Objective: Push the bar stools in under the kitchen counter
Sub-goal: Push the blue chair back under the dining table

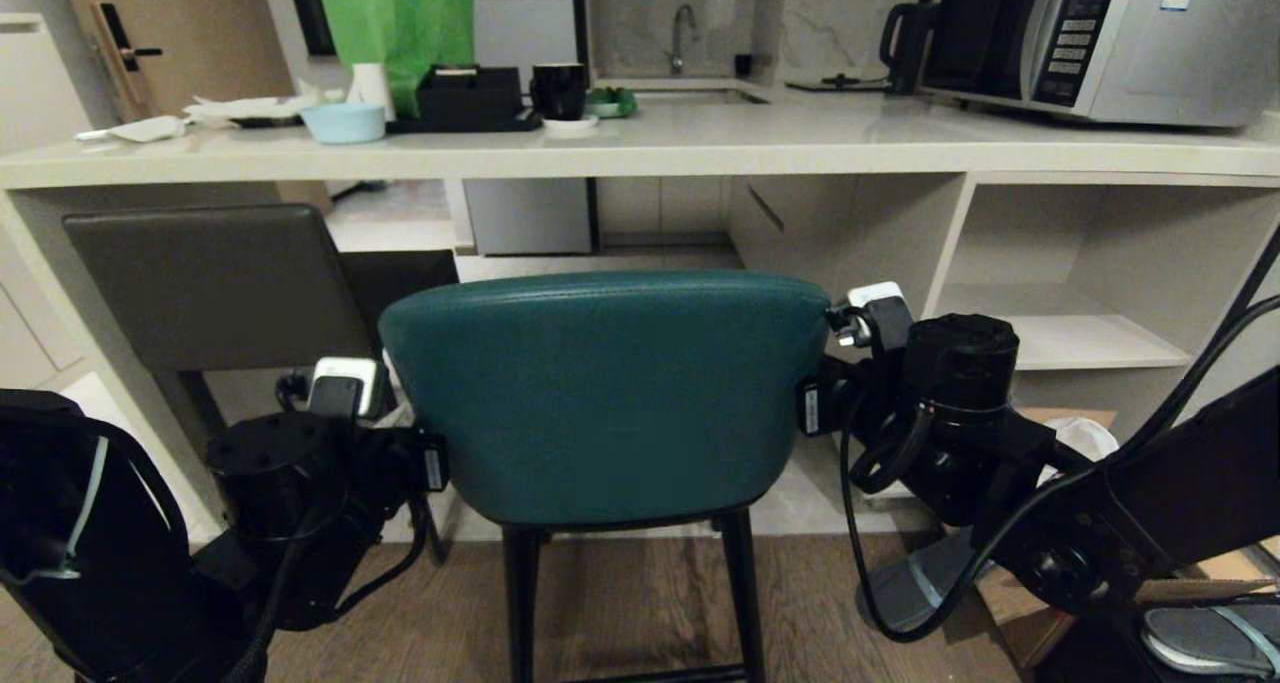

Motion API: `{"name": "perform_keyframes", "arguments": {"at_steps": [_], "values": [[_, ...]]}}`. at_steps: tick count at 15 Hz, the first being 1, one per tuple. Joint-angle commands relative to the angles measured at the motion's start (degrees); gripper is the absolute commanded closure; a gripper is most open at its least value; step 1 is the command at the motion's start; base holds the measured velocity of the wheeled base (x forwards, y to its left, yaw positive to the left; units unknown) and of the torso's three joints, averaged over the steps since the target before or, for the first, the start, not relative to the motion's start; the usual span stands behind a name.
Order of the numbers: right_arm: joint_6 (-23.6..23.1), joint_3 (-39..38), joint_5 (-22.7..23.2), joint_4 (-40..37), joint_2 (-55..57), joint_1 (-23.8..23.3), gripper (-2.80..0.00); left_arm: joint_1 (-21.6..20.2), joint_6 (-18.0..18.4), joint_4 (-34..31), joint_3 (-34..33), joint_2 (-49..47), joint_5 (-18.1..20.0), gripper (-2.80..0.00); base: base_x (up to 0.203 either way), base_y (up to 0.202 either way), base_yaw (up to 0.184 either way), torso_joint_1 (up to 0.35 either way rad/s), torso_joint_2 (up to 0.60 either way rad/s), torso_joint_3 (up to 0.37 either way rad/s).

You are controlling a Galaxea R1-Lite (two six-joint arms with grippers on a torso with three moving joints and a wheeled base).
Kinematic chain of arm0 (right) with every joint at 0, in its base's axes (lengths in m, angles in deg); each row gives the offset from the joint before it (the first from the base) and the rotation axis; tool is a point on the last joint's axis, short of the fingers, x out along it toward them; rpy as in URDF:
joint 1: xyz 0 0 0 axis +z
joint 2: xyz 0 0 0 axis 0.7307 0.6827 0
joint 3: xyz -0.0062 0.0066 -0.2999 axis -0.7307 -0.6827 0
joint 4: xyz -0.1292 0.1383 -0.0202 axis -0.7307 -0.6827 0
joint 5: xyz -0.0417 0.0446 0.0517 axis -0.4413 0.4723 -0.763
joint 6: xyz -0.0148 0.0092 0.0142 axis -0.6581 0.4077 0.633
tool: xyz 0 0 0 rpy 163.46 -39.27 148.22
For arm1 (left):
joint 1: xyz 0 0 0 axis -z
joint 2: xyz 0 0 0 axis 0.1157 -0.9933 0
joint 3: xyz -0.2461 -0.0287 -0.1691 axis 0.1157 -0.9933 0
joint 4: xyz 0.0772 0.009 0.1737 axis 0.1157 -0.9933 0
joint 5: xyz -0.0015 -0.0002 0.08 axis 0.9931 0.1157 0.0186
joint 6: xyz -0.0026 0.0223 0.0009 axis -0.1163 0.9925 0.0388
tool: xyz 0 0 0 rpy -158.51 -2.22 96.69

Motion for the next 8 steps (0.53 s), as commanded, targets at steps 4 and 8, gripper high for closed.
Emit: {"name": "perform_keyframes", "arguments": {"at_steps": [4, 8], "values": [[0.6, -2.6, -0.2, 1.2, -1.1, -0.4, 0.00, -1.3, 0.2, -1.7, 6.6, -2.2, -0.3, 0.00, 0.000, 0.000, 0.000, 0.000, 0.00, 0.000], [0.6, -2.4, 0.1, 1.2, -0.4, -1.1, 0.00, -1.5, 0.3, -7.0, 12.4, -2.6, -0.1, 0.00, 0.000, 0.000, 0.000, 0.000, 0.00, 0.000]]}}
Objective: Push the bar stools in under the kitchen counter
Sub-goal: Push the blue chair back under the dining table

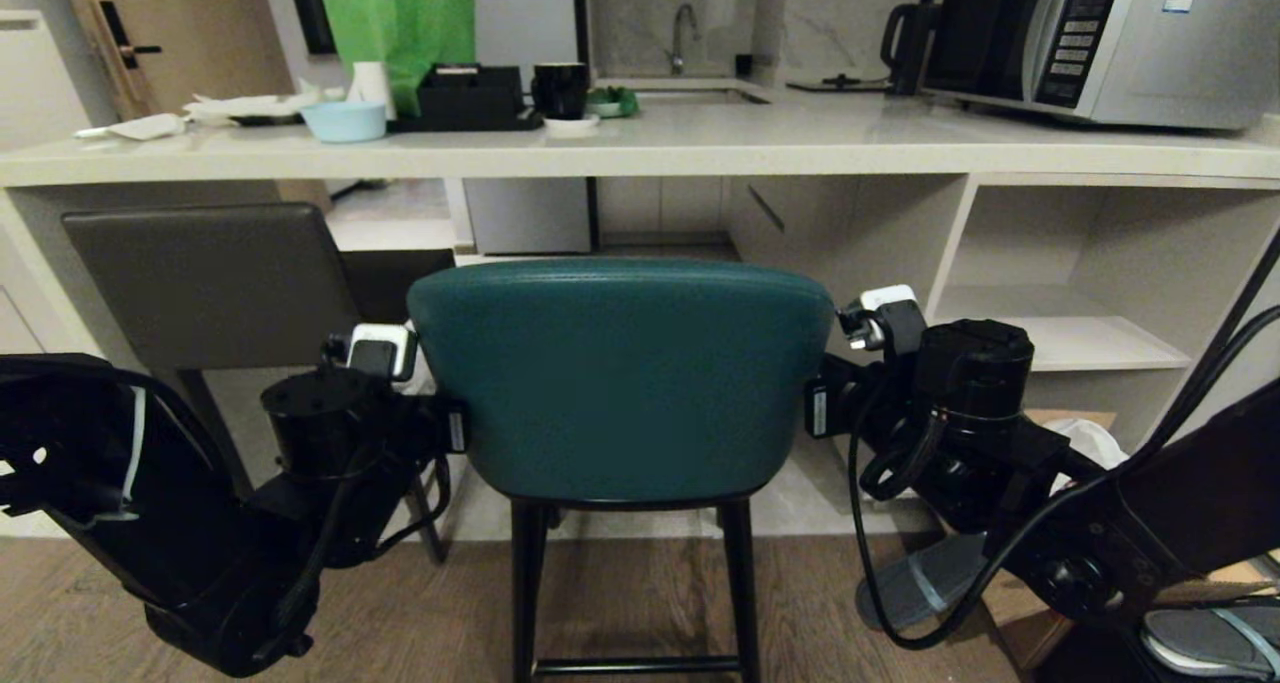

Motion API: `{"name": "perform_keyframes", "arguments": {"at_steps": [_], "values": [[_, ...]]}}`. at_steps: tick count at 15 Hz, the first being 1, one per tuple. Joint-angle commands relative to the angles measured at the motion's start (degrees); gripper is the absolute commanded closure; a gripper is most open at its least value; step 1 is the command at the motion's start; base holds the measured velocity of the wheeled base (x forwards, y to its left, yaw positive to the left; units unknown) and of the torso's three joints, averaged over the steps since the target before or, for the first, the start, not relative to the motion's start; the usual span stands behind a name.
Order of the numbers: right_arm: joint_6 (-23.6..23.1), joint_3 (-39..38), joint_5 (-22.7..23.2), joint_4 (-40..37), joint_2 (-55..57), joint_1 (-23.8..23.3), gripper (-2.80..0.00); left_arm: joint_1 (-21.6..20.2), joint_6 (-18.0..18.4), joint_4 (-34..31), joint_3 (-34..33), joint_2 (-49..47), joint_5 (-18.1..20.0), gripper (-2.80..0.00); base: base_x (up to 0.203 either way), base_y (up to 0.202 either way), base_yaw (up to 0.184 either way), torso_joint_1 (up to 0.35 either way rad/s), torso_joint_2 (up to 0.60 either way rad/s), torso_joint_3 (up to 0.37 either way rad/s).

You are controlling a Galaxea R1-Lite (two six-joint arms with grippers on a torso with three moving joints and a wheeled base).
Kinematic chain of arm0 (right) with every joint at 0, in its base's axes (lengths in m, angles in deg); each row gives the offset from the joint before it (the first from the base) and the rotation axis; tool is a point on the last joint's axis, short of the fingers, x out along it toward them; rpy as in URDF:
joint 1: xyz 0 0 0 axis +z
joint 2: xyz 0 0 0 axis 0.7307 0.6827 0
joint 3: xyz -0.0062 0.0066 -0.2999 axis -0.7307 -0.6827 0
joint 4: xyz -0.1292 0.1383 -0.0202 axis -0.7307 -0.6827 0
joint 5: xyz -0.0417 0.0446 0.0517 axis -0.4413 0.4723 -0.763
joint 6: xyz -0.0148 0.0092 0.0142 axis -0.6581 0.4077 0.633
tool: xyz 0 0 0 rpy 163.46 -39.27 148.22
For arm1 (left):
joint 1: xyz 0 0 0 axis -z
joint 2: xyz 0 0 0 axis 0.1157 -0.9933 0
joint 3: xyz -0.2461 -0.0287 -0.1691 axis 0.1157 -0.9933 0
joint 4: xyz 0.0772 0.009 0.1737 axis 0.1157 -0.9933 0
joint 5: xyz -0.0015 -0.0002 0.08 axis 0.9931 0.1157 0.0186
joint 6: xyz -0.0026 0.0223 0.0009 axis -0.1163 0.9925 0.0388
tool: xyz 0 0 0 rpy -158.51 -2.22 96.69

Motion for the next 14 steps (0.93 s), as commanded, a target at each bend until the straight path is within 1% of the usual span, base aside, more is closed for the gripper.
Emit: {"name": "perform_keyframes", "arguments": {"at_steps": [1, 4, 7, 8, 9, 14], "values": [[-0.1, 0.0, -0.2, -0.1, -0.1, 0.0, 0.00, -0.3, 0.0, 0.7, 1.0, -0.5, -0.1, 0.00, 0.000, 0.000, 0.000, 0.000, 0.00, 0.000], [-0.1, 1.3, -0.2, -0.1, 1.3, -0.4, 0.00, 0.0, -0.2, 1.6, -2.6, 0.5, 0.0, 0.00, 0.000, 0.000, 0.000, 0.000, 0.00, 0.000], [-0.2, 5.5, 0.0, -0.5, 4.0, -1.1, 0.00, 0.1, 0.6, 7.1, -6.1, -0.7, -0.1, 0.00, 0.000, 0.000, 0.000, 0.000, 0.00, 0.000], [-0.3, 6.7, 0.1, -1.2, 4.7, -1.2, 0.00, -0.1, 2.2, 8.1, -6.1, -1.2, -0.1, 0.00, 0.000, 0.000, 0.000, 0.000, 0.00, 0.000], [-0.2, 6.9, 0.1, -1.9, 4.7, -1.1, 0.00, -0.1, 2.9, 8.1, -5.5, -1.3, 0.0, 0.00, 0.000, 0.000, 0.000, 0.000, 0.00, 0.000], [-0.1, 5.5, 0.0, -1.6, 4.0, -0.9, 0.00, 0.6, 3.4, 8.1, -4.6, -1.3, 0.1, 0.00, 0.000, 0.000, 0.000, 0.000, 0.00, 0.000]]}}
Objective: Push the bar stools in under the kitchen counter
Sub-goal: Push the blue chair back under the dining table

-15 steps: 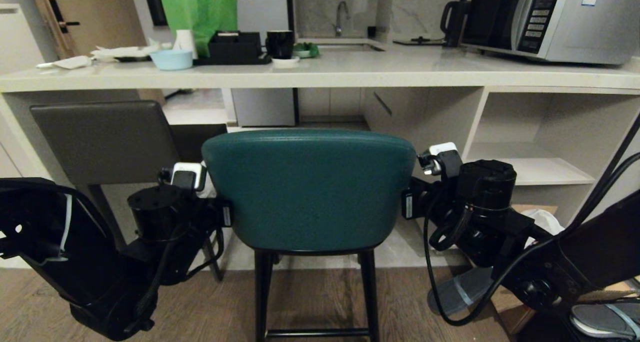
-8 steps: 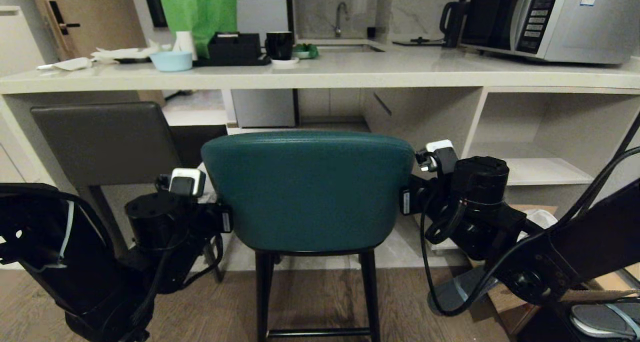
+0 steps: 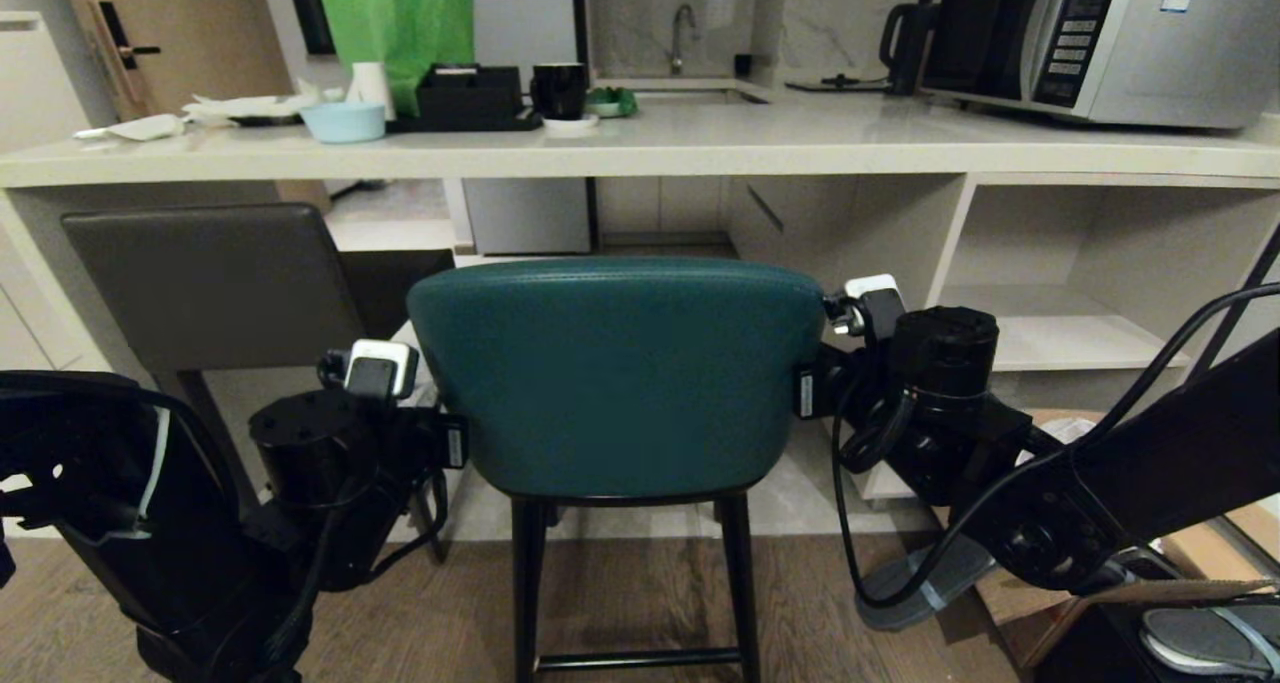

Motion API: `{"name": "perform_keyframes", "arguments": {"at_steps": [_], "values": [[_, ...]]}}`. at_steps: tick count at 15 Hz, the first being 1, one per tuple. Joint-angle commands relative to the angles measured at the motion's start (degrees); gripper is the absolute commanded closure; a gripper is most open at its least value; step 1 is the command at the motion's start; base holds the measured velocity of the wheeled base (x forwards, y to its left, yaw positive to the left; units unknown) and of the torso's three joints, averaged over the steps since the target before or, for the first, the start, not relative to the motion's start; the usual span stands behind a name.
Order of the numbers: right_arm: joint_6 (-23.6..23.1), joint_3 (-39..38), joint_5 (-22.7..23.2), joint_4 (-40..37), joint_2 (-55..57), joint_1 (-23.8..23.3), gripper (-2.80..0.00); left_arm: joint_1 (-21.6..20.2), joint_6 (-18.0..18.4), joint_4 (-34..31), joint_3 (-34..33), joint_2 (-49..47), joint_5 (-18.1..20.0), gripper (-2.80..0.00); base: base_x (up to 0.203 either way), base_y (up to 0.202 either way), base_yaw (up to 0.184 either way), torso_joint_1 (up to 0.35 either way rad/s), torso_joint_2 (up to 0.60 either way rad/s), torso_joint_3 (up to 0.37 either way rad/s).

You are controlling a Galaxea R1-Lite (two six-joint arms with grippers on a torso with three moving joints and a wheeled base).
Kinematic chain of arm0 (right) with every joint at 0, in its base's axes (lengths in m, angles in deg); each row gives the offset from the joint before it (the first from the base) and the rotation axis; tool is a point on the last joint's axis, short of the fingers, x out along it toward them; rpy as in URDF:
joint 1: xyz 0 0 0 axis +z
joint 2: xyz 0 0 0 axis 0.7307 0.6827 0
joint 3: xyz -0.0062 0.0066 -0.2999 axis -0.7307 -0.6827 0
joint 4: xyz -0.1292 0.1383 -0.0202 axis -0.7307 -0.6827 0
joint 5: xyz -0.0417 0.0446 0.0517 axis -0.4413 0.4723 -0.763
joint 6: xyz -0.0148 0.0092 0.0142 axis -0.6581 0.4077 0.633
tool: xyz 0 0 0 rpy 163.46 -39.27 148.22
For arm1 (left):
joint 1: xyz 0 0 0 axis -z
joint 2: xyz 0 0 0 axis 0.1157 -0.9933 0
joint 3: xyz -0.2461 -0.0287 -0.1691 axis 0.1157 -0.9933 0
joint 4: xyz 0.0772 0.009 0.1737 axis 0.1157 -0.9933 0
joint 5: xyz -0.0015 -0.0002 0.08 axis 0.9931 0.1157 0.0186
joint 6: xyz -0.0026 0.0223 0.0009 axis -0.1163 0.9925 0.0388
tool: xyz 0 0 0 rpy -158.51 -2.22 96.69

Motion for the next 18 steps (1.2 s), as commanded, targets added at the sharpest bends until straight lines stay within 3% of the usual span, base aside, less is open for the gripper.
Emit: {"name": "perform_keyframes", "arguments": {"at_steps": [1, 8, 18], "values": [[-0.1, -0.2, 0.0, 0.1, 0.0, 0.1, 0.00, 0.0, 0.3, 0.5, 0.3, -0.2, 0.0, 0.00, 0.000, 0.000, 0.000, 0.000, 0.00, 0.000], [-0.3, 1.3, 0.0, -0.1, 0.7, 0.1, 0.00, -0.1, 1.0, 0.5, 0.2, -0.6, -0.1, 0.00, 0.009, 0.000, 0.000, -0.001, 0.00, 0.001], [-0.1, 0.4, -0.2, 0.1, -0.5, 0.7, 0.00, -0.3, 1.5, 0.5, 0.8, -0.5, 0.0, 0.00, 0.185, 0.000, 0.001, 0.001, 0.00, 0.004]]}}
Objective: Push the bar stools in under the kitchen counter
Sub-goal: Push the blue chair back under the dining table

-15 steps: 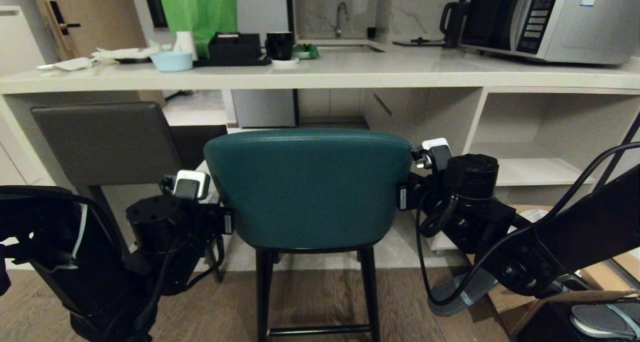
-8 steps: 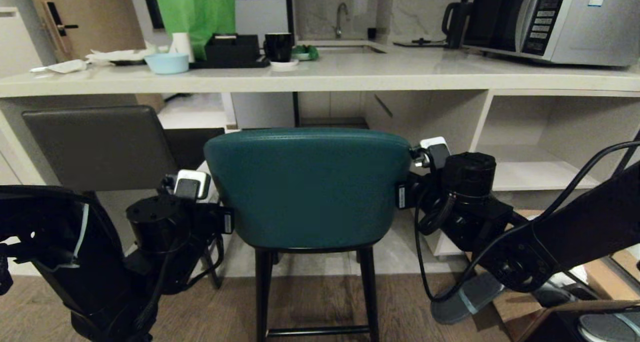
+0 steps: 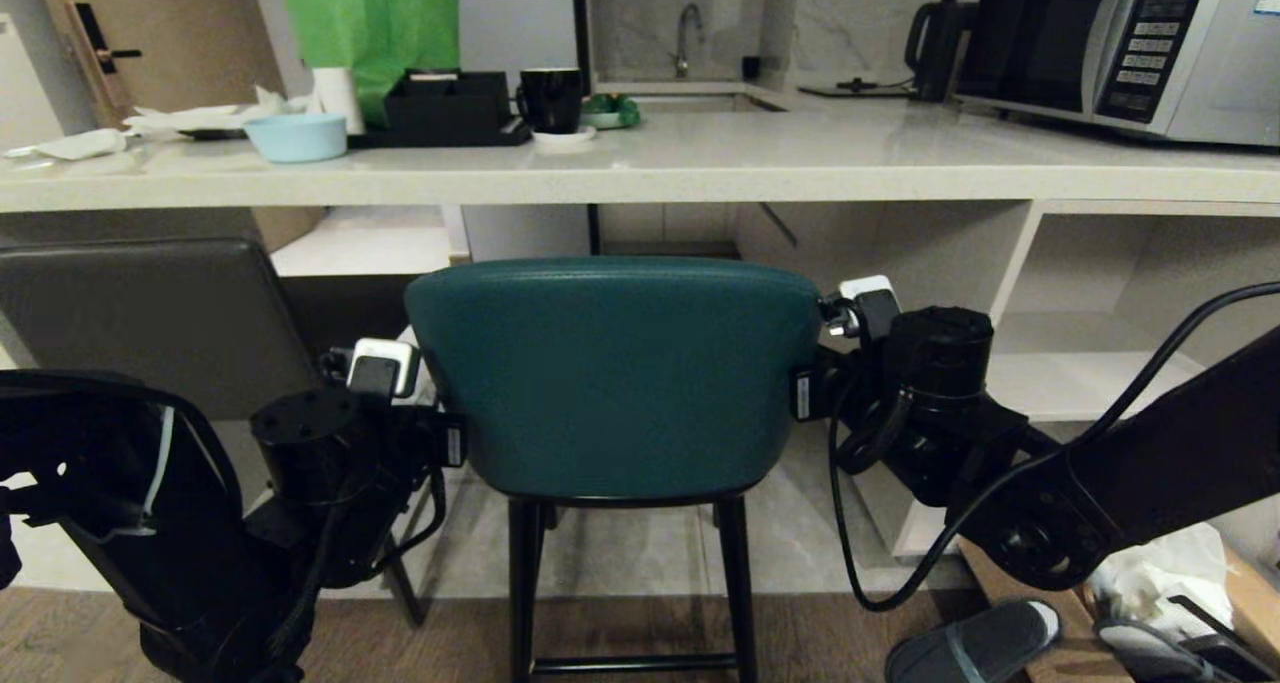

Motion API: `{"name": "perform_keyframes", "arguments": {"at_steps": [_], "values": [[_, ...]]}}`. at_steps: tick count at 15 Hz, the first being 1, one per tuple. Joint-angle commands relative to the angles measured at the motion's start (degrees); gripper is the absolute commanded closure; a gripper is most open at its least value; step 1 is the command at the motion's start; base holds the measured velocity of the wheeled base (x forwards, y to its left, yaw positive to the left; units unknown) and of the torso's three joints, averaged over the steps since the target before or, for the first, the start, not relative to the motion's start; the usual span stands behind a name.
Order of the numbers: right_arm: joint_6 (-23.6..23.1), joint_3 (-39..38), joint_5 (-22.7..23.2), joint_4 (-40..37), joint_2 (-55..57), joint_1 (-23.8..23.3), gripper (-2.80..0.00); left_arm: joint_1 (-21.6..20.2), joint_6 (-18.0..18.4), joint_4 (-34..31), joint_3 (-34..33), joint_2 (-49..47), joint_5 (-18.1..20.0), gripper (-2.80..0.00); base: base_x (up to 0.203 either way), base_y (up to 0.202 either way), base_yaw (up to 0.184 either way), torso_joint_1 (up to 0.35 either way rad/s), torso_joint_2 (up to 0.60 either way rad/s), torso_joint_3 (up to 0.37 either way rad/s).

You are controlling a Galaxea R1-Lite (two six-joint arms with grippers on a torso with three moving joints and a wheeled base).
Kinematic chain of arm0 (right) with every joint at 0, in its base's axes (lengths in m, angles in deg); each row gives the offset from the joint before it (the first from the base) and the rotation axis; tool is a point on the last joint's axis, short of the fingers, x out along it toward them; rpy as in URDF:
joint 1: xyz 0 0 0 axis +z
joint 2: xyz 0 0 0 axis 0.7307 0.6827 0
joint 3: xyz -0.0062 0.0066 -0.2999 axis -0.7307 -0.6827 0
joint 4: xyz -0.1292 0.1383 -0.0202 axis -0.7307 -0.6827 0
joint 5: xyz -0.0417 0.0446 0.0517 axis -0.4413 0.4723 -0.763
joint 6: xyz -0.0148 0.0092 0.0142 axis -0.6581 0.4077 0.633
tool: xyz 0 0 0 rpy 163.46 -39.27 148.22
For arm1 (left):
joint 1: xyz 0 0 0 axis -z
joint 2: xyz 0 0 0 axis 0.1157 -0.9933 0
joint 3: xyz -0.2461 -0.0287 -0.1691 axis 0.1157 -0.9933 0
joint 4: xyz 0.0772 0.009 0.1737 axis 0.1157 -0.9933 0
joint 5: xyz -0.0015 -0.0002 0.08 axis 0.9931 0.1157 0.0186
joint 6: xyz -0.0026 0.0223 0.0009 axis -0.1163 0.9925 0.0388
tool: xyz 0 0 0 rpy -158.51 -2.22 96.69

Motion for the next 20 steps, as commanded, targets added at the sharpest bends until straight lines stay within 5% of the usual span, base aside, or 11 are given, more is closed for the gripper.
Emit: {"name": "perform_keyframes", "arguments": {"at_steps": [1, 9, 16, 20], "values": [[0.0, -0.2, -0.1, 0.4, -0.9, 0.0, 0.00, -0.2, 0.0, 0.6, 0.9, -0.3, -0.1, 0.00, 0.191, 0.000, 0.001, 0.004, 0.00, 0.000], [0.2, -0.8, -0.1, 0.5, -1.0, 0.0, 0.00, 0.5, -0.1, 0.6, 1.2, 0.5, 0.1, 0.00, 0.184, 0.000, 0.002, 0.002, 0.00, 0.005], [0.4, -1.3, -0.2, 0.4, -3.4, -0.4, 0.00, -0.2, -1.5, 0.6, 0.1, 4.7, 0.2, 0.00, 0.009, 0.000, 0.000, 0.001, 0.00, -0.001], [1.5, -4.4, 0.2, 0.5, -6.4, -8.4, 0.00, -9.8, -2.9, 0.6, -1.0, 6.8, 3.5, 0.00, 0.000, 0.000, 0.000, 0.000, 0.00, 0.000]]}}
